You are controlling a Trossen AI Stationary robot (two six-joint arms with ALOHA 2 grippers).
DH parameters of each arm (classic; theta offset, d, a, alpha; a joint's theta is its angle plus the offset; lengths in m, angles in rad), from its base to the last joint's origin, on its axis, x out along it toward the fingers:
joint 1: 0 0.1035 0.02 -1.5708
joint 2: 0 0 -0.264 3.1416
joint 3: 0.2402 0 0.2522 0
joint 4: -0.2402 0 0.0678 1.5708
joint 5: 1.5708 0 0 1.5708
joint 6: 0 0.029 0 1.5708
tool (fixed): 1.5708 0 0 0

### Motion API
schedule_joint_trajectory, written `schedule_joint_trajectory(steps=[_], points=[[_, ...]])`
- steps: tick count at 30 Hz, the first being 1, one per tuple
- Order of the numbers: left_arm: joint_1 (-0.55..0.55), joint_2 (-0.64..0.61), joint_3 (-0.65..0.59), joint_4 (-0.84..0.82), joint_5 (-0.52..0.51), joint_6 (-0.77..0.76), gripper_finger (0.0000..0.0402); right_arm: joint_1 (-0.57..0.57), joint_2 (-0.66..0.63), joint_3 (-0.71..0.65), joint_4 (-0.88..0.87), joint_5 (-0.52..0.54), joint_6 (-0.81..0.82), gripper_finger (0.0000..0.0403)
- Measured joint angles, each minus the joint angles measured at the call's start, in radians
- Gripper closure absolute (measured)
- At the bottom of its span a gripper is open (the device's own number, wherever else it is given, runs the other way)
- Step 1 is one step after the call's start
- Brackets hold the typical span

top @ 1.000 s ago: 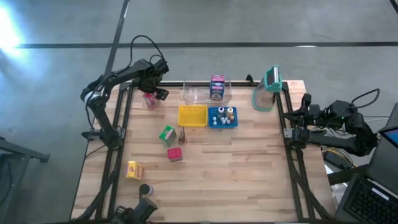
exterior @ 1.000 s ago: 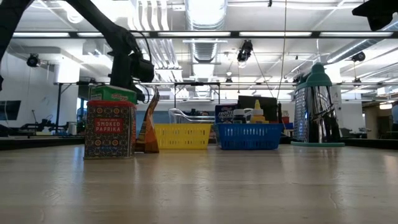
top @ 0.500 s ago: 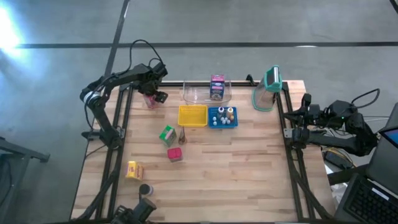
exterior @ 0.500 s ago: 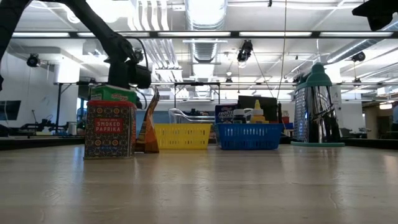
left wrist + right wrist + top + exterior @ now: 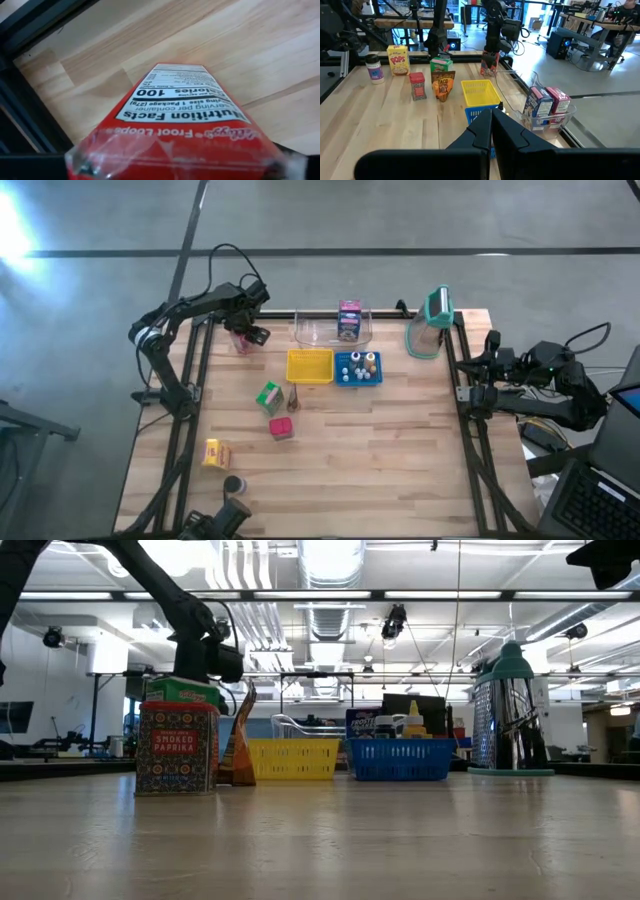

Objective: Pick & Place Kitchen Items
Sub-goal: Put the red cereal box into the transparent bin

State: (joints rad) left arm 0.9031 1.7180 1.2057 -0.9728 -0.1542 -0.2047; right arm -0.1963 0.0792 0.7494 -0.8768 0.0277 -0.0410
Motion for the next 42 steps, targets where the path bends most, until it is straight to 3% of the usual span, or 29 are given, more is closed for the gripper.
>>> schedule_joint_trajectory(steps=[8, 19, 25, 38, 42], points=[[0.000, 0.000, 0.000, -0.012, 0.000, 0.006, 0.0206, 0.000, 0.000, 0.000, 0.000, 0.000, 0.000, 0.0394], [0.000, -0.007, 0.011, -0.071, 0.006, 0.062, 0.0208, 0.000, 0.000, 0.000, 0.000, 0.000, 0.000, 0.0394], [0.000, -0.070, 0.048, -0.085, 0.016, 0.093, 0.0209, 0.000, 0.000, 0.000, 0.000, 0.000, 0.000, 0.0394], [-0.004, -0.203, 0.278, -0.024, 0.148, 0.135, 0.0209, 0.000, 0.000, 0.000, 0.000, 0.000, 0.000, 0.0394], [-0.023, -0.202, 0.363, 0.085, 0.298, 0.156, 0.0209, 0.000, 0.000, 0.000, 0.000, 0.000, 0.000, 0.0394]])
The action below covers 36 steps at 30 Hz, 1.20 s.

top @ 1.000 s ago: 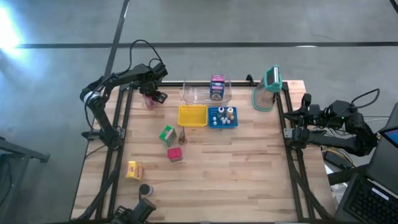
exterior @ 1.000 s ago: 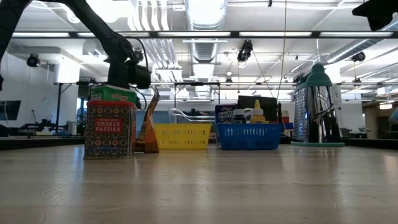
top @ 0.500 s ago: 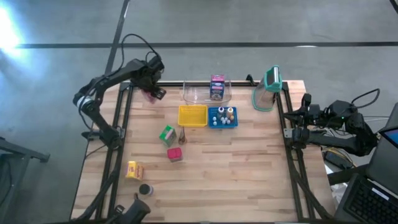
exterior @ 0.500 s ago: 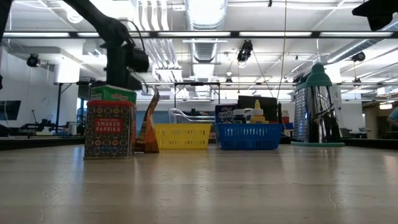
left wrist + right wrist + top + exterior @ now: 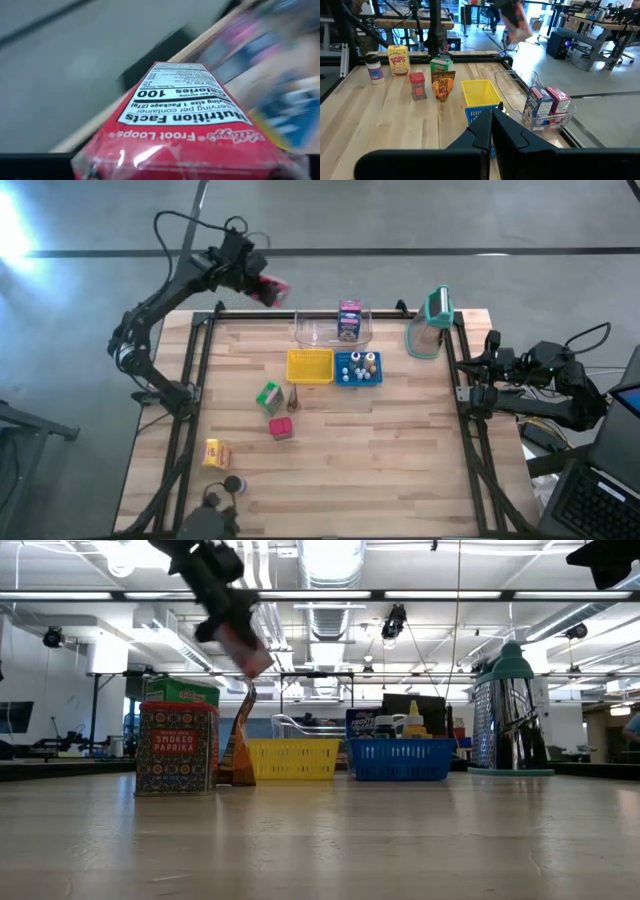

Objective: Pick & Place Kitchen Items
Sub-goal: Put the red cereal box into the transparent bin

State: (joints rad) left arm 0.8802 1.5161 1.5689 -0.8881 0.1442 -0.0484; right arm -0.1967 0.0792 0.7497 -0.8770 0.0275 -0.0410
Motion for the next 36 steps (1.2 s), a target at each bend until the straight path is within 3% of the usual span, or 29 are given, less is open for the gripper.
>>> schedule_joint_trajectory(steps=[4, 14, 25, 29, 36], points=[[-0.047, 0.021, 0.052, 0.114, 0.126, 0.075, 0.0209, 0.000, 0.000, 0.000, 0.000, 0.000, 0.000, 0.0394], [-0.136, 0.191, 0.192, 0.116, 0.119, 0.277, 0.0209, 0.000, 0.000, 0.000, 0.000, 0.000, 0.000, 0.0394], [-0.174, 0.434, 0.369, -0.026, 0.027, 0.432, 0.0209, 0.000, 0.000, 0.000, 0.000, 0.000, 0.000, 0.0394], [-0.202, 0.504, 0.427, -0.060, -0.051, 0.508, 0.0209, 0.000, 0.000, 0.000, 0.000, 0.000, 0.000, 0.0394], [-0.223, 0.585, 0.461, -0.065, -0.103, 0.563, 0.0209, 0.000, 0.000, 0.000, 0.000, 0.000, 0.000, 0.0394]])
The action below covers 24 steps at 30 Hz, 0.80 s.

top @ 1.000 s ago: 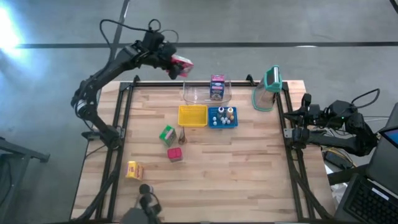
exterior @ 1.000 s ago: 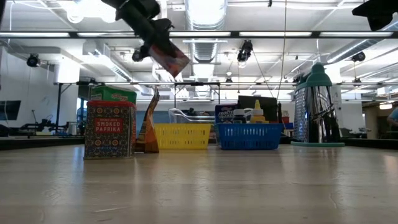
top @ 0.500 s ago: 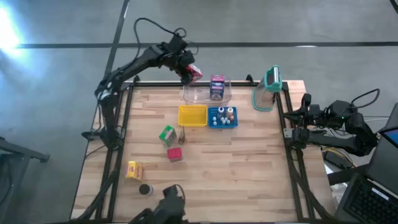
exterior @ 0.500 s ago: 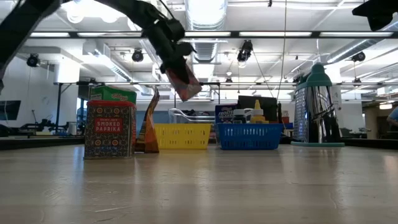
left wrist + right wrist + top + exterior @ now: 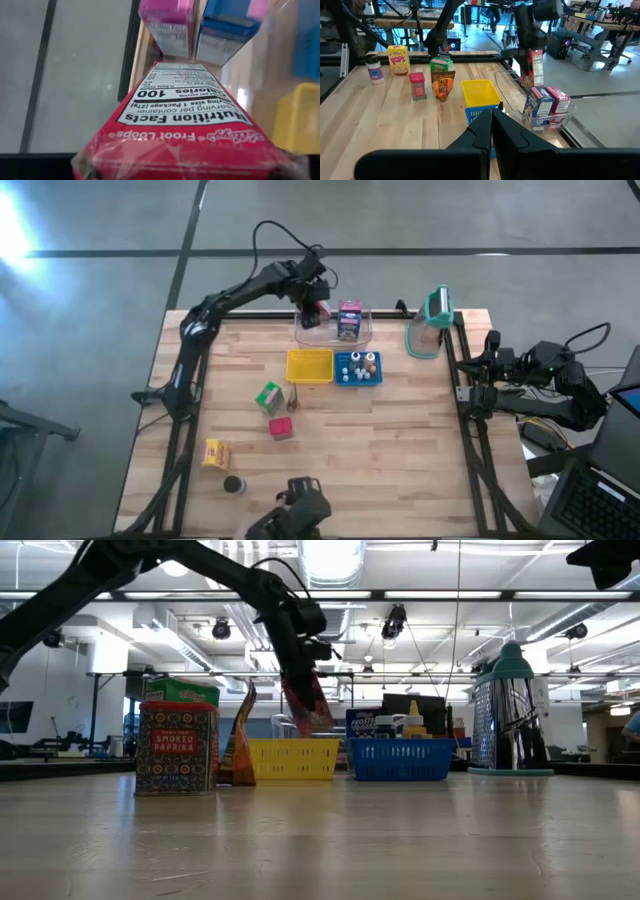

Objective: Pick & Place Kitchen Items
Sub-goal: Put the red cereal box into the transparent bin

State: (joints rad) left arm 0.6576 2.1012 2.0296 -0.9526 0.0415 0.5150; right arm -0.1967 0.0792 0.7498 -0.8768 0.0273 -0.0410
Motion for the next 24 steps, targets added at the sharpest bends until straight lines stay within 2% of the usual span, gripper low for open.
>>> schedule_joint_trajectory(steps=[5, 14, 24], points=[[-0.006, 0.047, 0.000, 0.010, -0.082, 0.021, 0.0209, 0.000, 0.000, 0.000, 0.000, 0.000, 0.000, 0.0394], [-0.011, 0.124, 0.004, 0.024, -0.139, 0.041, 0.0209, 0.000, 0.000, 0.000, 0.000, 0.000, 0.000, 0.0394], [-0.023, 0.165, -0.002, 0.086, -0.130, 0.055, 0.0209, 0.000, 0.000, 0.000, 0.000, 0.000, 0.000, 0.0394]])
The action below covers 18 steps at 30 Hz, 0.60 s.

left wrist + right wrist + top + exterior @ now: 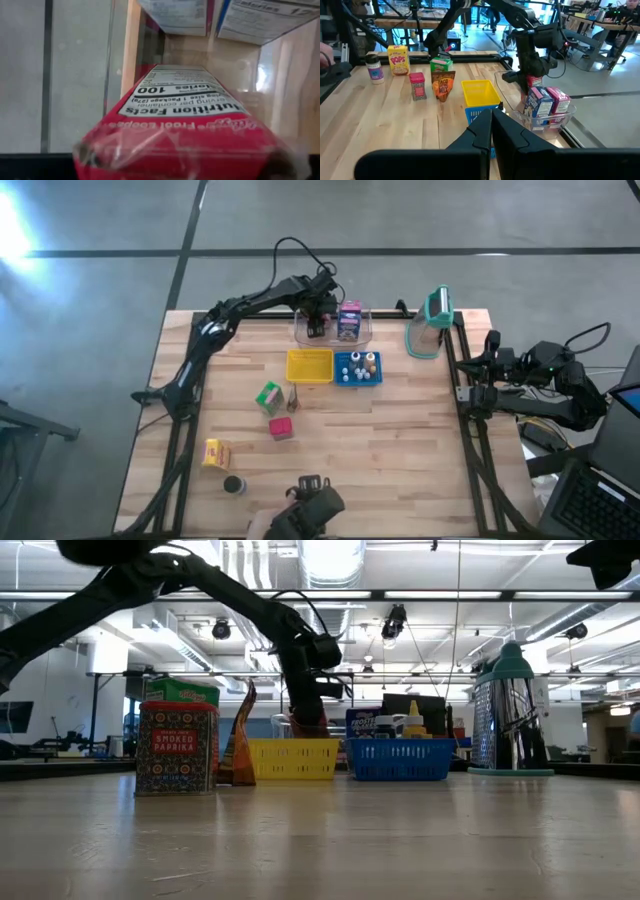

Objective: Pick & Place Kitchen Items
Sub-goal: Put the red cereal box into the transparent bin

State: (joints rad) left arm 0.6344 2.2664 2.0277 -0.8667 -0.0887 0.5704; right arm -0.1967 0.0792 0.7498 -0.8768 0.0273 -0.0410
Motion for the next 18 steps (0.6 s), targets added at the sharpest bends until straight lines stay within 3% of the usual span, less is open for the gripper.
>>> schedule_joint_trajectory(steps=[14, 18], points=[[-0.014, 0.018, 0.014, -0.012, -0.047, -0.002, 0.0208, 0.000, 0.000, 0.000, 0.000, 0.000, 0.000, 0.0394], [-0.017, 0.017, 0.024, -0.017, -0.055, 0.007, 0.0190, 0.000, 0.000, 0.000, 0.000, 0.000, 0.000, 0.0394]])
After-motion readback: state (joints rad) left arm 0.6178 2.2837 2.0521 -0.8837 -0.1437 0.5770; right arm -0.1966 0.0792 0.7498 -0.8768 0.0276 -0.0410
